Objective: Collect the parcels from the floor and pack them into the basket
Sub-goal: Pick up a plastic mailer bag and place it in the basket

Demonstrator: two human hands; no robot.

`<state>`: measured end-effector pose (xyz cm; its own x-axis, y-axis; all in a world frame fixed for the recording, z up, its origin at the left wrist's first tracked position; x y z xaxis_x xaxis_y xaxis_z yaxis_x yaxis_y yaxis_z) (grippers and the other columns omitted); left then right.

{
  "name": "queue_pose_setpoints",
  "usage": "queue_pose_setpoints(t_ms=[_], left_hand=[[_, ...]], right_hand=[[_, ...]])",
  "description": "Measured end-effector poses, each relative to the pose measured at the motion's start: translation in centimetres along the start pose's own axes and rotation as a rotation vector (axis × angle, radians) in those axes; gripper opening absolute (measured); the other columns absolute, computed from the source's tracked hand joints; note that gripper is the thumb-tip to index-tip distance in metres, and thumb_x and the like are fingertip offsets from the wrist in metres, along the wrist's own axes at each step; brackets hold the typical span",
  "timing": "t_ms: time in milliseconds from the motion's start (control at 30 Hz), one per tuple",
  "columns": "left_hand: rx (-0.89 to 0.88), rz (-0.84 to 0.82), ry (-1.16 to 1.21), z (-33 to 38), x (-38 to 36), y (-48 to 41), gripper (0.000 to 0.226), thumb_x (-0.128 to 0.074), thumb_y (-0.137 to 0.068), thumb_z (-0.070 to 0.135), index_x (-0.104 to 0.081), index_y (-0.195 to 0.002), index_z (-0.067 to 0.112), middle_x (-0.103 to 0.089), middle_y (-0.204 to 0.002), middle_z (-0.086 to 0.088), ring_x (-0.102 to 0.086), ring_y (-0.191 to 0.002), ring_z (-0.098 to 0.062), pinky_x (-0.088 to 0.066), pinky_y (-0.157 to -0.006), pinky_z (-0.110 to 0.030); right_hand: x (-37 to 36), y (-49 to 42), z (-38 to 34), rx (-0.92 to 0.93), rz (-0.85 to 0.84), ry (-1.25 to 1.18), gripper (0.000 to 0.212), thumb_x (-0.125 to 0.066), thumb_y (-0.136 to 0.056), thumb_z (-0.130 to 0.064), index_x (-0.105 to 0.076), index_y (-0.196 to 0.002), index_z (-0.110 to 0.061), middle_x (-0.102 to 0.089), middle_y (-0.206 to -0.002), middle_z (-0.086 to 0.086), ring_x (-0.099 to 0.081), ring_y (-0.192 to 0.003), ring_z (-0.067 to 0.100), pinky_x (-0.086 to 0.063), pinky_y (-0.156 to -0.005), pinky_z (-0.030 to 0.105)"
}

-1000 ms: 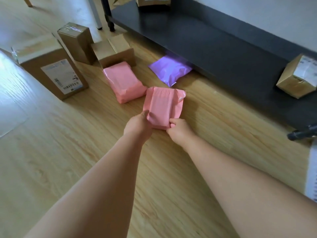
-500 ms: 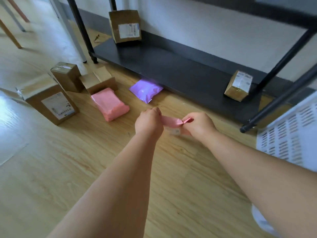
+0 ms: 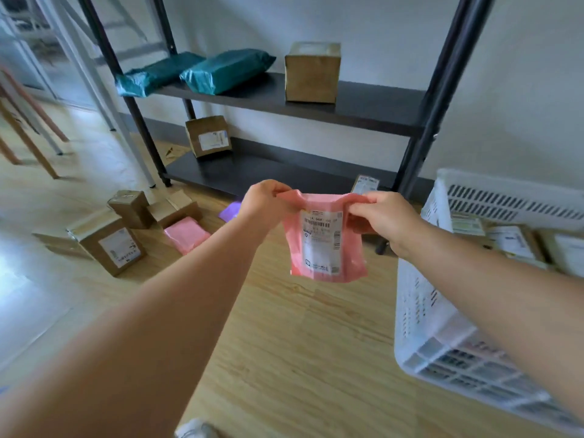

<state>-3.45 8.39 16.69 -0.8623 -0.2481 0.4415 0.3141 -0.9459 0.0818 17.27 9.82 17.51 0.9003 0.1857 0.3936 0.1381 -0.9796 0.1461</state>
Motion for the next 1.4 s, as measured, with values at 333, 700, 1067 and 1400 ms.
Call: queue_pose_setpoints(t_ms=[333,700,1067,1400], left_hand=[[0.058,-0.164,0.107,2.8,-5.7,7.9,0.013,-0.078,-0.076,0.009,-0.074,-0.087,0.004,-0.063,-0.069,0.003,-0.050,-0.059,-0.009,-0.038,-0.051,-0.016],[0.010,-0.156,0.239,9.1,-10.0,10.2,0.012,-0.066,-0.084,0.005,-0.071,-0.076,0.011,-0.072,-0.076,-0.006,-0.067,-0.068,-0.022,-0.058,-0.071,-0.035],[-0.011,-0.023,0.177,13.9,-16.1,11.9,0.023,-0.066,-0.080,0.020,-0.063,-0.102,0.014,-0.070,-0.092,0.000,-0.069,-0.083,-0.022,-0.058,-0.076,-0.038],[-0.032,-0.230,0.054,15.5,-23.7,13.5,0.017,-0.063,-0.091,0.029,-0.047,-0.085,0.028,-0.057,-0.084,0.002,-0.055,-0.072,-0.019,-0.052,-0.075,-0.035]], right_hand=[[8.8,5.8,0.0,-0.021,0.081,-0.207,0.014,-0.063,-0.090,-0.010,-0.070,-0.099,-0.002,-0.075,-0.086,0.010,-0.073,-0.083,0.023,-0.060,-0.074,0.029],[15.2,9.3,1.7,-0.044,0.101,0.249,0.024,-0.070,-0.087,-0.023,-0.067,-0.107,-0.009,-0.070,-0.095,0.004,-0.068,-0.087,0.022,-0.056,-0.083,0.040],[20.9,10.9,2.2,0.003,0.309,0.121,0.012,-0.065,-0.089,-0.005,-0.068,-0.079,-0.012,-0.067,-0.072,0.003,-0.063,-0.059,0.015,-0.050,-0.055,0.027],[27.4,11.1,3.9,0.051,0.416,0.099,0.008,-0.062,-0.090,-0.002,-0.067,-0.090,-0.008,-0.066,-0.078,0.006,-0.058,-0.057,0.014,-0.051,-0.050,0.022]])
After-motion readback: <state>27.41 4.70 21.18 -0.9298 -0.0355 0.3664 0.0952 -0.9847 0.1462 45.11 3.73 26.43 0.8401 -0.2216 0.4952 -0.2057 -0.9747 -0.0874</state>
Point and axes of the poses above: each hand's wrist, its own y-axis away from the middle knuckle, its own x-axis out of the back of the hand, z = x × y, the point moved 2 cm from there along -y, towards the middle knuckle
